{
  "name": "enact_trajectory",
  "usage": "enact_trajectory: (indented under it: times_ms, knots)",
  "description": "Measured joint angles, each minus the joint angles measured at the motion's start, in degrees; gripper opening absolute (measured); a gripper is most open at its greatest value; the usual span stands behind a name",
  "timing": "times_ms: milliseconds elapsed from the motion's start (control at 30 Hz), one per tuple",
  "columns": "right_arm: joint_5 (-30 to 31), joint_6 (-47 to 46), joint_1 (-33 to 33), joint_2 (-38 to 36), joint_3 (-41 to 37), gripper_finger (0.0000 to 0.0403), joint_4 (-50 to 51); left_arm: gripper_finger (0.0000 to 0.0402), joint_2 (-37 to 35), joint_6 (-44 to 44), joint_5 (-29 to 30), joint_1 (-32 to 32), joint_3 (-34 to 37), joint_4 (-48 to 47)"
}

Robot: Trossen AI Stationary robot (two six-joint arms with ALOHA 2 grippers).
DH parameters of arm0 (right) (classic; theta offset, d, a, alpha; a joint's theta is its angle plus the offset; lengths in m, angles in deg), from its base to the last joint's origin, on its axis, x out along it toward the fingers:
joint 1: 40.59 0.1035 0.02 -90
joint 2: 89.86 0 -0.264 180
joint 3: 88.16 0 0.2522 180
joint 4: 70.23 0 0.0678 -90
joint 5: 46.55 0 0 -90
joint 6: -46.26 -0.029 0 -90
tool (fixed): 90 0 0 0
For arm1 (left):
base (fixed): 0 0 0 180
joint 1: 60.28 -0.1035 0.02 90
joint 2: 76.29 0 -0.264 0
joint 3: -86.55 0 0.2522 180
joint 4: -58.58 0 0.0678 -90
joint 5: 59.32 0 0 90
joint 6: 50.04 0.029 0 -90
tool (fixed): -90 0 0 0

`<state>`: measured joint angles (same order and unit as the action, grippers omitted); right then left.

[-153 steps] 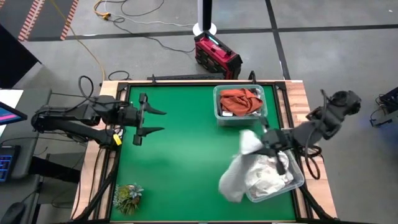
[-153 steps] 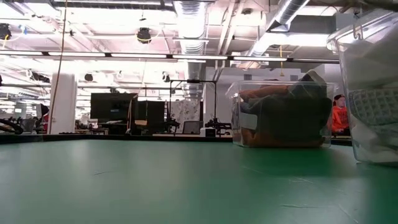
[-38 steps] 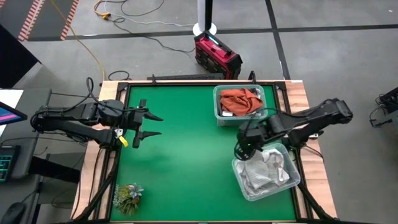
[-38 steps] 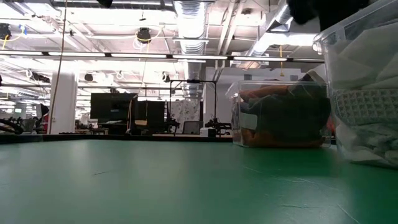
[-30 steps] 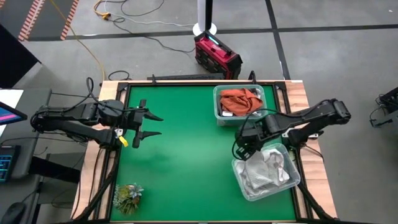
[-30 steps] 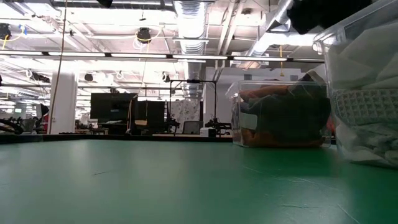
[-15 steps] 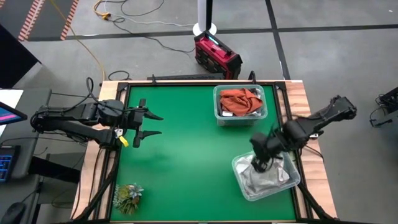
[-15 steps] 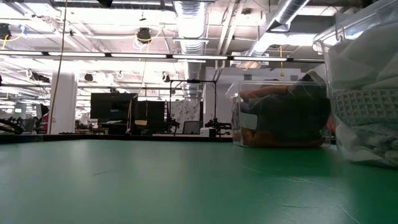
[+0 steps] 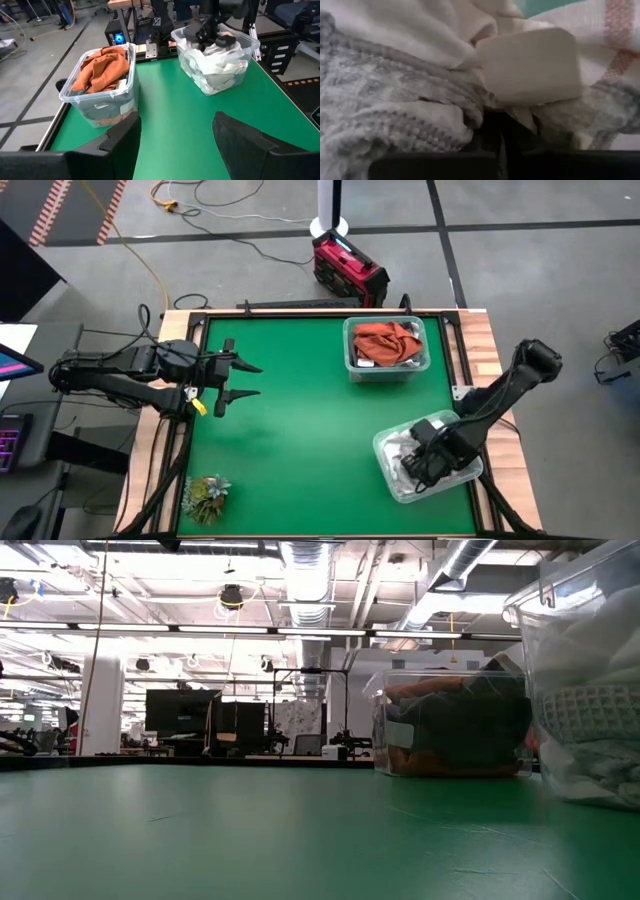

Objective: Sort towels by color in basket
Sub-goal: Put the light gray towel into the bottom transparent bin

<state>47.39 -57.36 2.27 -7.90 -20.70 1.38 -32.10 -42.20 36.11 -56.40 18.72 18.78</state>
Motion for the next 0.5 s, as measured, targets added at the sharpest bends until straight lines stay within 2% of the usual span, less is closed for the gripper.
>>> enact_trajectory:
  times_ms: [133,300,500]
  knots:
    - [-1.02,5.88,-2.47,1.51,1.53,0.0084,1.79,0.0235,0.00,-0.12,-0.01,0.00,0.00,-0.22]
    - [-1.03,12.02,-4.21,-0.29,5.21,0.0148,4.46,0.0235,0.00,-0.15,-0.01,0.00,0.00,-0.28]
    - [-3.07,12.58,-5.23,-4.69,9.02,0.0223,9.46,0.0235,0.00,0.64,-0.02,0.00,0.00,-0.32]
